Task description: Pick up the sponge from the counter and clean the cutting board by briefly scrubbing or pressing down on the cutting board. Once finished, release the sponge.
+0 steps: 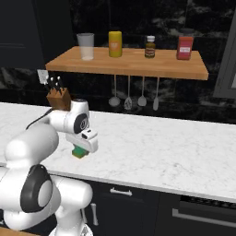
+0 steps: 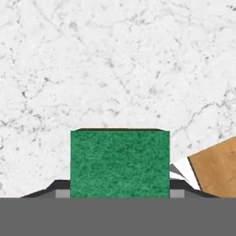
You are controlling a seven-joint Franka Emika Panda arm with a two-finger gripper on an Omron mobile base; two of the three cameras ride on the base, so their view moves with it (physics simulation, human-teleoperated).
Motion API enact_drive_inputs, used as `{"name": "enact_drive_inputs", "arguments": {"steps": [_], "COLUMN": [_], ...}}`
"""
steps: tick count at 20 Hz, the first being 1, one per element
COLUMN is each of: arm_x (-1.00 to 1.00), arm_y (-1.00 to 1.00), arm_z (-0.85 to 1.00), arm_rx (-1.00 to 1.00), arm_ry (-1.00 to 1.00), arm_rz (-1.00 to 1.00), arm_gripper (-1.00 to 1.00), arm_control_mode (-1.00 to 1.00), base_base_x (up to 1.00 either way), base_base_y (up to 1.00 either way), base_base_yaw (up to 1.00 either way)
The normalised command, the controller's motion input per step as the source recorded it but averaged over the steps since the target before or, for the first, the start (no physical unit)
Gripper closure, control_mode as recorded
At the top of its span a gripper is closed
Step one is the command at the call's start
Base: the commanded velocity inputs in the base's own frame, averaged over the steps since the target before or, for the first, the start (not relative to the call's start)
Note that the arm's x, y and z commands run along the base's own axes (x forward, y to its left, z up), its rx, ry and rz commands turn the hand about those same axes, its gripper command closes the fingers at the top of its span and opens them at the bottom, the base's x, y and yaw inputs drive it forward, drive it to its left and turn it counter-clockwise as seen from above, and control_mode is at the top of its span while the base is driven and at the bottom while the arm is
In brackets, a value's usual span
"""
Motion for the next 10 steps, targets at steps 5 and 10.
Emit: {"name": "enact_drive_inputs", "arguments": {"steps": [5, 10], "arm_x": [-0.18, -0.46], "arm_y": [-0.52, -0.08], "arm_z": [0.55, 0.67], "arm_rx": [-0.02, -0.05], "arm_ry": [0.09, 0.0], "arm_rz": [-0.26, -0.21], "arm_gripper": [1.0, 1.0], "arm_control_mode": [-1.0, -1.0], "base_base_x": [0.0, 0.0], "base_base_y": [0.0, 0.0], "base_base_yaw": [0.0, 0.0]}}
